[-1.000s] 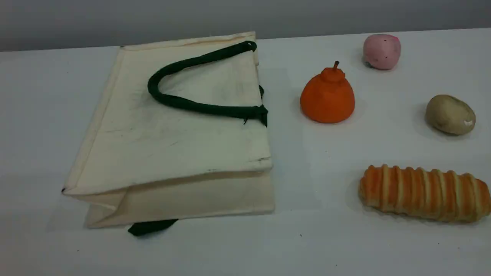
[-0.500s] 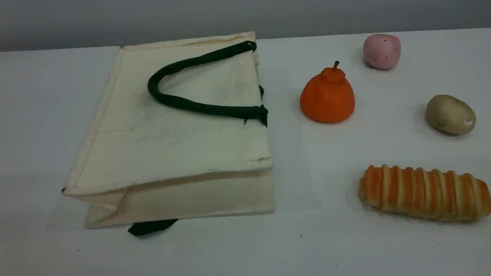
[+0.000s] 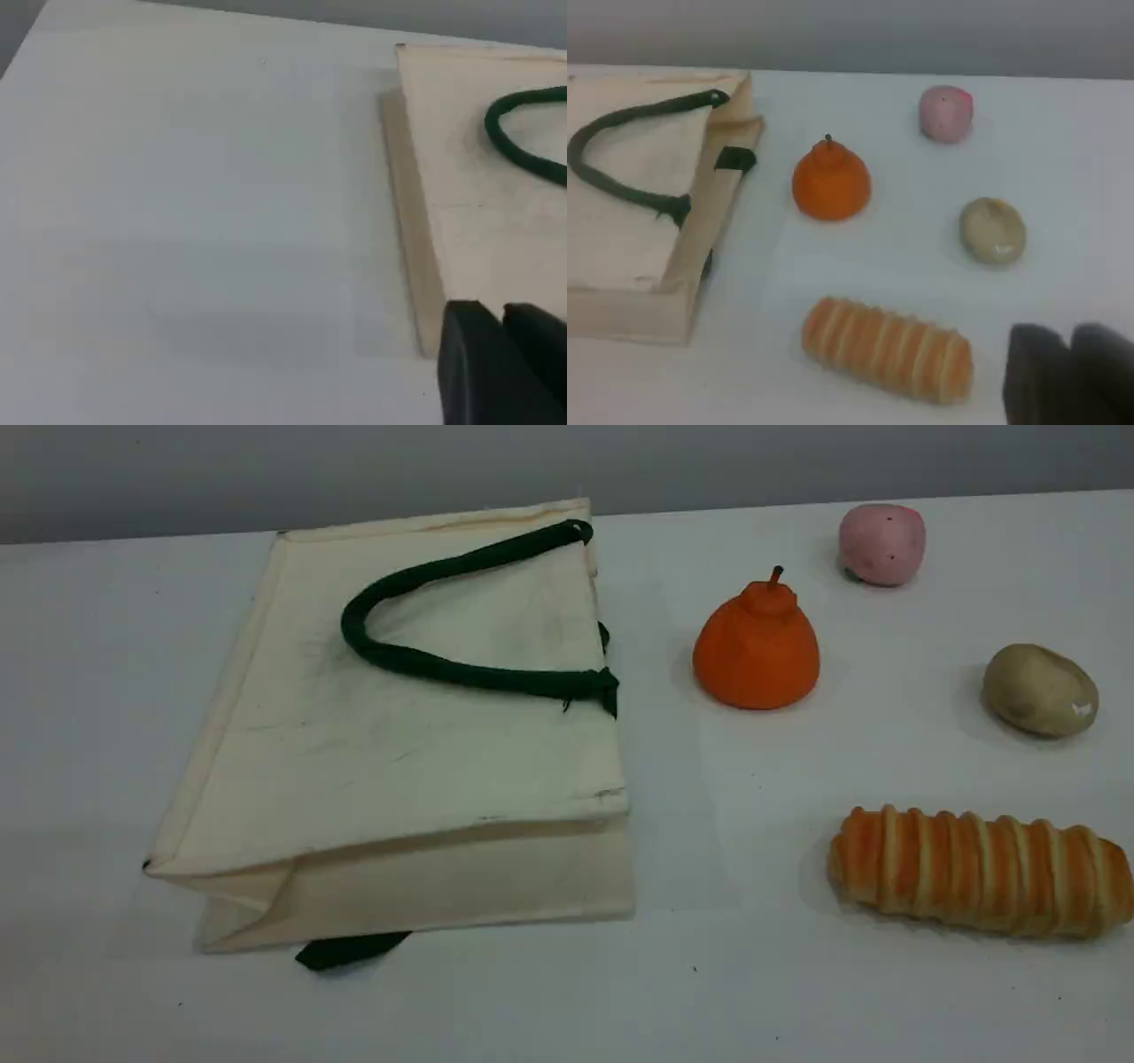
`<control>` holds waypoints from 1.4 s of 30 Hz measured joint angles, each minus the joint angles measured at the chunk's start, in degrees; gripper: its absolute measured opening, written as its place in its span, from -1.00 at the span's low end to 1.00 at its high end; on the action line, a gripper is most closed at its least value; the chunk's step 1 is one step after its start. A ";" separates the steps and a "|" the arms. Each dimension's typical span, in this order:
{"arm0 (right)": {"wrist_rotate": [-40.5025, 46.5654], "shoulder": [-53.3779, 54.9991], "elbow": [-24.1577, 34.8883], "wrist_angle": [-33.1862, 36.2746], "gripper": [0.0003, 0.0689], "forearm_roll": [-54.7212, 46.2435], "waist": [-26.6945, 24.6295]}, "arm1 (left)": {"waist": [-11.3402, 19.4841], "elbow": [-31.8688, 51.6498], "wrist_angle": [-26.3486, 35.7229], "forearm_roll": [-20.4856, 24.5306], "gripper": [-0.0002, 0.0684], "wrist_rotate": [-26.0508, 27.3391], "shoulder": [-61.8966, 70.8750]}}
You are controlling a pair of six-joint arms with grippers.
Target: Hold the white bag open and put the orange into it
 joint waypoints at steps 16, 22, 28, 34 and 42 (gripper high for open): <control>0.00 0.00 0.00 0.00 -0.75 0.00 0.00 | 0.00 0.00 0.00 0.00 -0.75 -0.05 0.00; 0.00 0.00 0.00 0.00 -0.72 0.00 0.00 | 0.00 0.00 0.00 0.00 -0.75 -0.05 0.00; 0.00 0.00 0.00 0.00 -0.72 0.00 0.00 | 0.00 0.00 0.00 0.00 -0.75 -0.09 0.00; 0.00 0.00 0.00 0.00 -0.72 0.00 0.00 | 0.00 0.00 0.00 0.00 -0.75 -0.09 0.00; 0.00 0.00 0.00 0.00 -0.69 0.00 0.00 | 0.00 0.00 0.00 0.00 -0.75 -0.04 0.00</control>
